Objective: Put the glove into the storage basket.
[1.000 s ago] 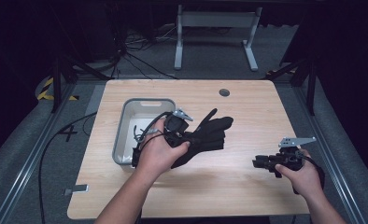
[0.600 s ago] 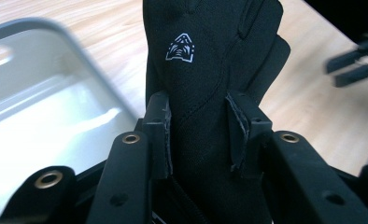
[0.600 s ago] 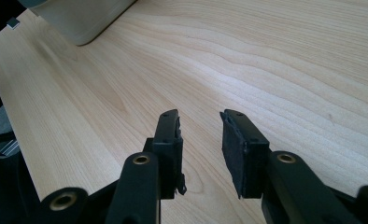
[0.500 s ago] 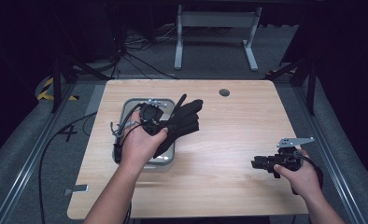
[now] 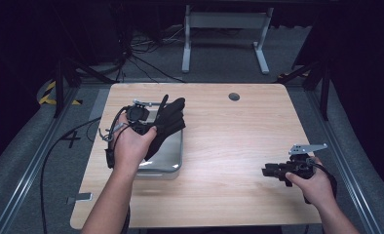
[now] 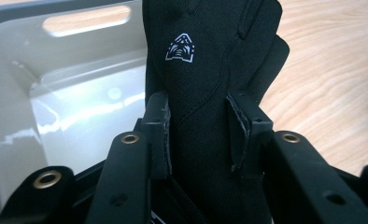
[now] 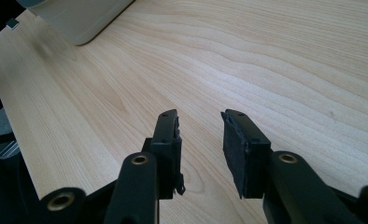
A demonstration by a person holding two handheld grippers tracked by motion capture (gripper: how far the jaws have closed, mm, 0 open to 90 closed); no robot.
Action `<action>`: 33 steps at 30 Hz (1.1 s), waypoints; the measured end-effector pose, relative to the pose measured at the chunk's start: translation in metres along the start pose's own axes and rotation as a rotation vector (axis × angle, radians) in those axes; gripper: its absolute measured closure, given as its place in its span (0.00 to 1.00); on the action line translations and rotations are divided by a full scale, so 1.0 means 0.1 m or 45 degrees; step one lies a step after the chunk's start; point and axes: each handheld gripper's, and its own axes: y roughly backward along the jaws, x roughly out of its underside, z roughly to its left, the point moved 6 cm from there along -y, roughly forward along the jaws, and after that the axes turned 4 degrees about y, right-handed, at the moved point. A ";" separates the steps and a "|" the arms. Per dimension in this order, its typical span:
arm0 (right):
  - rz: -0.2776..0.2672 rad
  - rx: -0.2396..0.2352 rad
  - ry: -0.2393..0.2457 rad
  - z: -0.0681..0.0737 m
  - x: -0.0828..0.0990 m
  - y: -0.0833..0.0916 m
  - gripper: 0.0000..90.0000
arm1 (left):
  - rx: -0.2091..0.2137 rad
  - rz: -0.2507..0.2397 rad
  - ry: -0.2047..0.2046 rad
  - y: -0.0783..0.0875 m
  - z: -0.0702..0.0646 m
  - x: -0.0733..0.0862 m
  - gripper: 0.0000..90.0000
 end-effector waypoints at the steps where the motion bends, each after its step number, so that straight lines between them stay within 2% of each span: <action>1: 0.001 -0.001 -0.002 0.00 0.00 0.00 0.74 | -0.018 -0.004 0.017 -0.02 0.02 0.01 0.70; 7: 0.004 -0.001 -0.008 0.01 0.01 -0.01 0.73 | -0.063 0.034 0.088 -0.15 0.18 0.05 0.70; 9: 0.004 -0.003 -0.007 0.01 0.01 -0.01 0.73 | -0.091 0.068 0.109 -0.21 0.25 0.09 0.70; 12: 0.002 -0.003 -0.005 0.00 0.01 0.00 0.73 | -0.105 0.110 0.140 -0.30 0.31 0.14 0.70; 20: 0.005 -0.008 -0.001 0.01 0.01 -0.02 0.73 | -0.152 0.181 0.171 -0.51 0.39 0.22 0.69; 22: 0.002 -0.010 0.001 0.02 0.01 -0.02 0.73 | -0.149 0.201 0.175 -0.54 0.38 0.24 0.69; 26: -0.005 -0.009 -0.003 0.01 0.00 -0.01 0.73 | -0.159 0.245 0.161 -0.60 0.37 0.29 0.67; 28: -0.005 -0.008 -0.001 0.01 0.00 0.00 0.72 | -0.162 0.226 0.139 -0.61 0.38 0.29 0.64; 31: -0.013 -0.007 -0.006 0.02 -0.01 -0.01 0.71 | -0.164 0.157 0.103 -0.55 0.37 0.25 0.46; 33: -0.017 -0.010 0.000 0.01 -0.03 -0.01 0.70 | -0.156 0.112 0.084 -0.48 0.35 0.22 0.46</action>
